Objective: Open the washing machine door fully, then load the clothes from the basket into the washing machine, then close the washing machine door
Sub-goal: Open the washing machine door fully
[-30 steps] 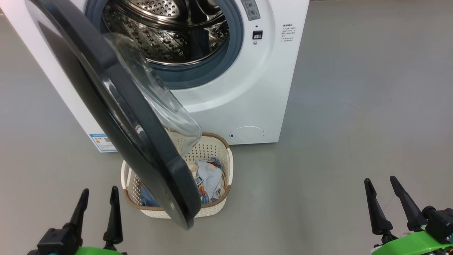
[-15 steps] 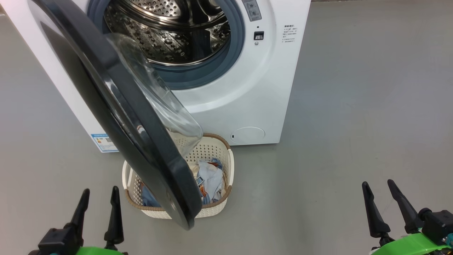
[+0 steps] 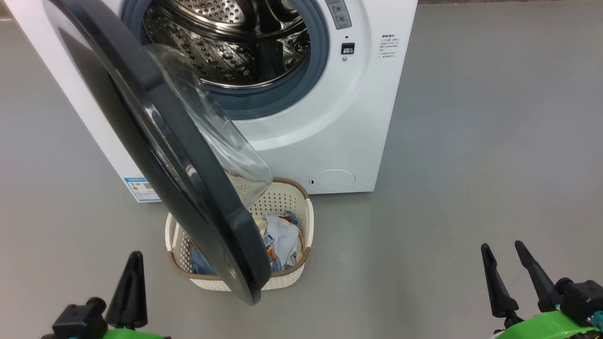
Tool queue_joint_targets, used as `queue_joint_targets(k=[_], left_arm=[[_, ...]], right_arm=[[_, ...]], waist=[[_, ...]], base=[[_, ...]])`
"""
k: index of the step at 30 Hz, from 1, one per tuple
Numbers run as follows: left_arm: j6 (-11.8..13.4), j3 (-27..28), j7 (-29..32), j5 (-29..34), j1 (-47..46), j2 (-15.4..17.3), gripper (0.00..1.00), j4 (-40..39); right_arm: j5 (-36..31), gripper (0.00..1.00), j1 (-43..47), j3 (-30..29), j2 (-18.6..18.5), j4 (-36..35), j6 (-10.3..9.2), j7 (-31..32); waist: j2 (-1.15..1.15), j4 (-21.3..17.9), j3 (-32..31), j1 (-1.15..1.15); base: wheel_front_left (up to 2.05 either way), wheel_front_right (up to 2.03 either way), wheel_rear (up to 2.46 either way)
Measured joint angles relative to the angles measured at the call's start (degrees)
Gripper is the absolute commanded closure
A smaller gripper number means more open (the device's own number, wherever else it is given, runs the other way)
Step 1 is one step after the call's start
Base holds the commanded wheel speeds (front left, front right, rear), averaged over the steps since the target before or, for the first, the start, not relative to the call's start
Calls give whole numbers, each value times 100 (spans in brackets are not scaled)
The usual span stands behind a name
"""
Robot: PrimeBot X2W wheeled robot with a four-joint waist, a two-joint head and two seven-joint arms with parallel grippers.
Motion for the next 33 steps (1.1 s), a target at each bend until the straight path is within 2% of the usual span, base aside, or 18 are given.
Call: queue_joint_targets(k=[4, 10, 14, 18, 22, 27, 33], left_arm=[[-13, 73, 0, -126, -1, -1, 100, -213], [30, 393, 0, -176, -87, -1, 100, -1270], [-180, 323, -3, 52, -434, 15, 100, -2009], [-375, -156, -8, 175, -860, 129, 100, -2550], [-459, -853, 9, 175, -1111, 221, 100, -2975], [-478, -1875, 274, 166, -1237, 186, 100, -3392], [-497, -3110, 414, -44, -1237, 147, 100, -3467]], right_arm=[[0, 0, -1, -7, 3, 63, 0, 0], [-1, 0, -1, -42, 16, 163, 0, 0], [-14, 0, -2, -131, 33, 207, 0, 0], [-7, 0, -2, -157, 74, 241, 0, 0], [-9, 0, -4, -140, 100, 323, 0, -1], [-4, 0, -12, -137, 143, 358, 0, 0], [26, 0, -22, -122, 147, 460, 0, 0]], waist=[[0, 10, -21, 0], [0, 40, -41, 0], [0, 70, -78, 0], [0, 79, -130, 0], [0, 58, -170, 0], [0, 21, -191, 0], [0, 9, -166, 0]], base=[[0, 0, 0], [0, 0, 0], [0, 0, 0], [0, 0, 0], [0, 0, 0], [0, 0, 0], [0, 0, 0]])
